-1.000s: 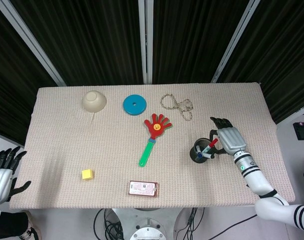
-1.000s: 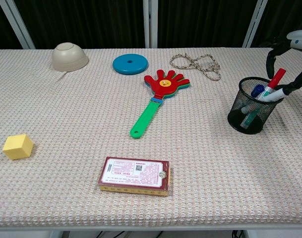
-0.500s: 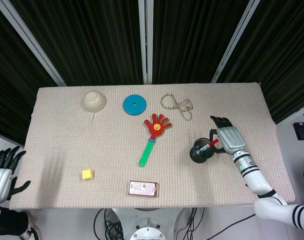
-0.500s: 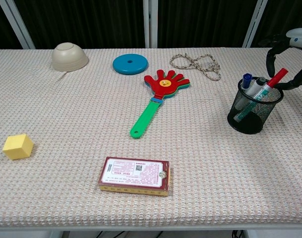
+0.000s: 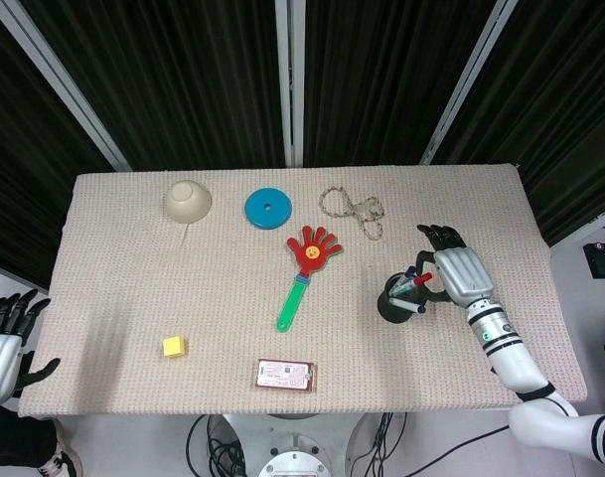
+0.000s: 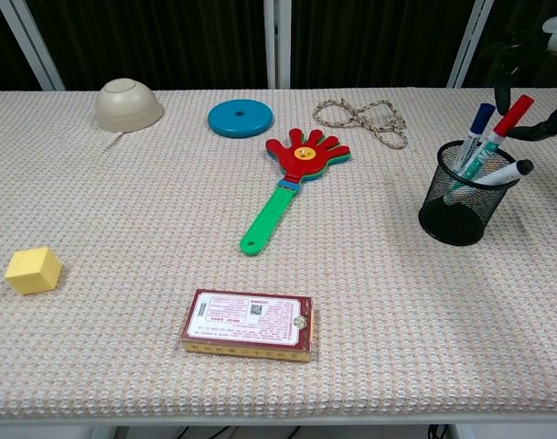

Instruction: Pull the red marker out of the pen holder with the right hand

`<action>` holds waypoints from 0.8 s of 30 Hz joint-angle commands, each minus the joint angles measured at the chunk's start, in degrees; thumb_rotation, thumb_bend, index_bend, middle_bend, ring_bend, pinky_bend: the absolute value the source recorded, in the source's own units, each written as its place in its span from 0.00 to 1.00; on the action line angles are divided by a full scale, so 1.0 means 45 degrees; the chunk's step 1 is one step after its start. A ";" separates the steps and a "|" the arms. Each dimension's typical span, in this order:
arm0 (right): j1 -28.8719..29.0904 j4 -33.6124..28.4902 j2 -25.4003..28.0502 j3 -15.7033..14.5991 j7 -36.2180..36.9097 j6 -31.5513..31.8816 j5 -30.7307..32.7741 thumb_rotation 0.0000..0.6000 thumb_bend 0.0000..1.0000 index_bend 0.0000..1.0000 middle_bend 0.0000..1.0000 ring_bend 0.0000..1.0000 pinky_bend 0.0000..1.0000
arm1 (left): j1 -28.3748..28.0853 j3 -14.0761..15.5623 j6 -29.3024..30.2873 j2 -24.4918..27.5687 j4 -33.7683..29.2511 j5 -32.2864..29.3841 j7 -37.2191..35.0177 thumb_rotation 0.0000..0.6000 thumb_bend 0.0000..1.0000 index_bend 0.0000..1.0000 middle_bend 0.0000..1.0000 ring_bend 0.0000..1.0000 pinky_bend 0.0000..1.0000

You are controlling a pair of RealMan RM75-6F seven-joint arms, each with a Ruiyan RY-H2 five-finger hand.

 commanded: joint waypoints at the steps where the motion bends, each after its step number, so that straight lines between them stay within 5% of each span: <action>1: -0.0232 -0.0557 0.0424 0.0144 0.0303 0.0487 -0.0505 1.00 0.35 0.74 0.08 0.00 0.00 | 0.0014 0.0004 0.0035 0.0020 -0.0034 0.0027 0.0015 1.00 0.16 0.14 0.04 0.00 0.06; 12: -0.1266 -0.1920 0.1978 0.0559 0.1119 0.2326 -0.1510 1.00 0.37 0.76 0.10 0.00 0.00 | 0.0092 0.0055 0.0140 0.0067 -0.0036 0.0093 -0.0028 1.00 0.16 0.14 0.04 0.00 0.06; 24: -0.1808 -0.0026 0.1683 0.0006 0.1405 0.1800 -0.0887 1.00 0.37 0.78 0.10 0.00 0.00 | 0.0016 0.0078 -0.0154 -0.0085 0.0130 -0.0028 -0.0043 1.00 0.16 0.14 0.04 0.00 0.06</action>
